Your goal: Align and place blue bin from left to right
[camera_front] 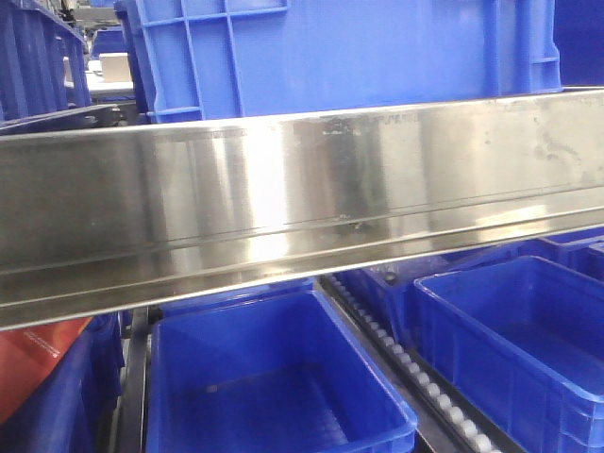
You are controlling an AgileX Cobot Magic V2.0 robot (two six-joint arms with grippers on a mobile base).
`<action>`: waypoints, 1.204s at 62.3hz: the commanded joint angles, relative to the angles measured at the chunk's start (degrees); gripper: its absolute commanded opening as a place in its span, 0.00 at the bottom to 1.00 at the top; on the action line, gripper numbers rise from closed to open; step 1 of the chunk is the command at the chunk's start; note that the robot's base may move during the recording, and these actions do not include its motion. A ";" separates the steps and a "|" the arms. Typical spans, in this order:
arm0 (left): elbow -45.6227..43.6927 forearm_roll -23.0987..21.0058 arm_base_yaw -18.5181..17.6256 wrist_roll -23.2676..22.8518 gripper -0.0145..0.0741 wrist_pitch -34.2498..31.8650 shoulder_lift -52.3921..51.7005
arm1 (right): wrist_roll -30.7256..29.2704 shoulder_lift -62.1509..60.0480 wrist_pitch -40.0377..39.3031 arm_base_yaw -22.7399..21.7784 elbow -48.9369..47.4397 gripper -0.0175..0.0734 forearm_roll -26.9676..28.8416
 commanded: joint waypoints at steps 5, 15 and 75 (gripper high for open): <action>6.57 -0.33 -0.30 0.22 0.15 -2.41 -8.86 | -0.50 -10.33 -6.20 -0.15 11.50 0.11 -0.88; 12.19 -0.33 -0.30 0.22 0.15 -2.28 -18.06 | -2.27 -20.96 -10.14 -0.15 23.20 0.11 -1.03; 16.85 -0.41 -0.30 0.22 0.15 -1.82 -27.23 | -2.66 -31.20 -17.64 -0.15 35.78 0.11 -1.15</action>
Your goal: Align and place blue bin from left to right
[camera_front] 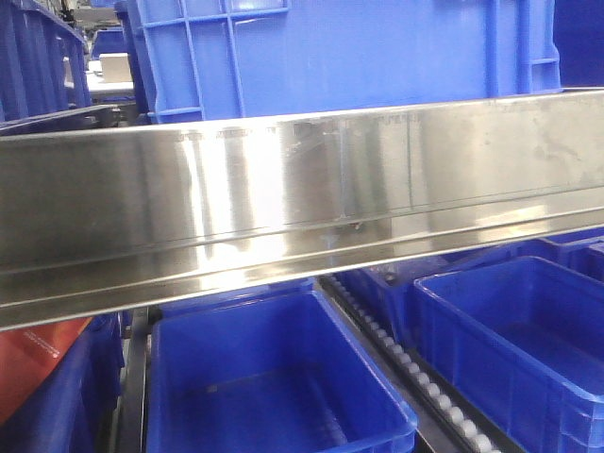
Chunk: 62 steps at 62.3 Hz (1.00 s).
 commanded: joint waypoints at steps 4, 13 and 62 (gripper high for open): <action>0.08 -0.21 -0.30 0.11 0.15 -1.32 -0.35 | -0.55 -0.30 -1.74 -0.15 0.04 0.11 -0.48; 0.08 -0.21 -0.30 0.11 0.15 -1.32 -0.35 | -0.55 -0.30 -1.74 -0.15 0.04 0.11 -0.48; 0.08 -0.35 5.78 0.11 0.15 -1.29 -0.35 | -0.55 -0.30 -1.73 0.07 0.04 0.11 -0.48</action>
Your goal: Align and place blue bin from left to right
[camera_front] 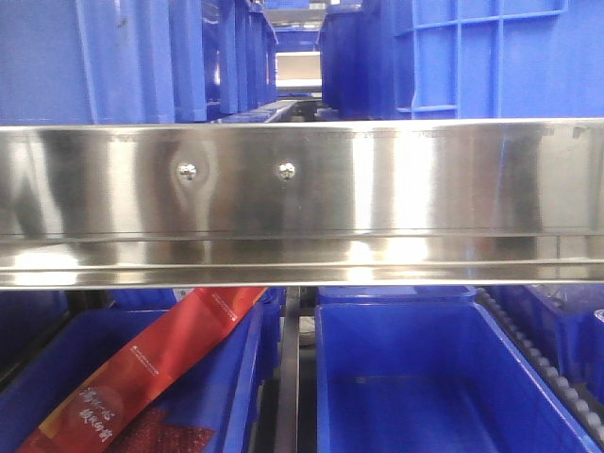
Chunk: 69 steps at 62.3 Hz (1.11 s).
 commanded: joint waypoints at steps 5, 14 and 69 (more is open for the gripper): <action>-0.05 -0.32 4.93 0.11 0.15 -1.29 -0.25 | -0.55 -0.30 -1.31 0.07 -0.05 0.11 -0.48; -0.05 -0.32 10.27 0.11 0.15 -1.29 -0.25 | -0.55 -0.30 -1.31 0.07 -0.05 0.11 -0.48; -0.05 -1.33 14.73 0.11 0.15 -1.29 -0.25 | -0.55 -0.30 -1.31 0.07 -0.05 0.11 -0.48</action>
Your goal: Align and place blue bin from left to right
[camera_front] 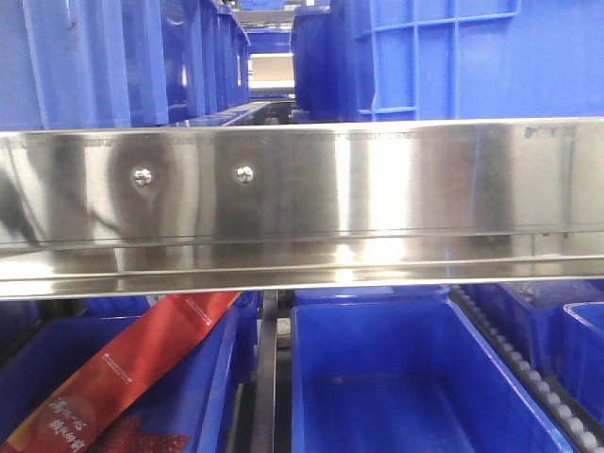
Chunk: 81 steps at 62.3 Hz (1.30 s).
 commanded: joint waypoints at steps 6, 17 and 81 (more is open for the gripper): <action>0.21 -1.68 1.30 2.19 0.15 -1.40 -0.38 | -0.55 -0.30 -1.31 0.07 -0.05 0.11 -0.48; 6.25 -7.87 3.58 9.87 0.15 -5.97 -0.38 | -0.55 -0.30 -1.31 0.07 -0.05 0.11 -0.48; 41.63 -16.64 6.39 12.53 0.15 -37.67 -3.32 | -0.55 -0.43 -1.71 0.07 -0.05 0.11 -0.48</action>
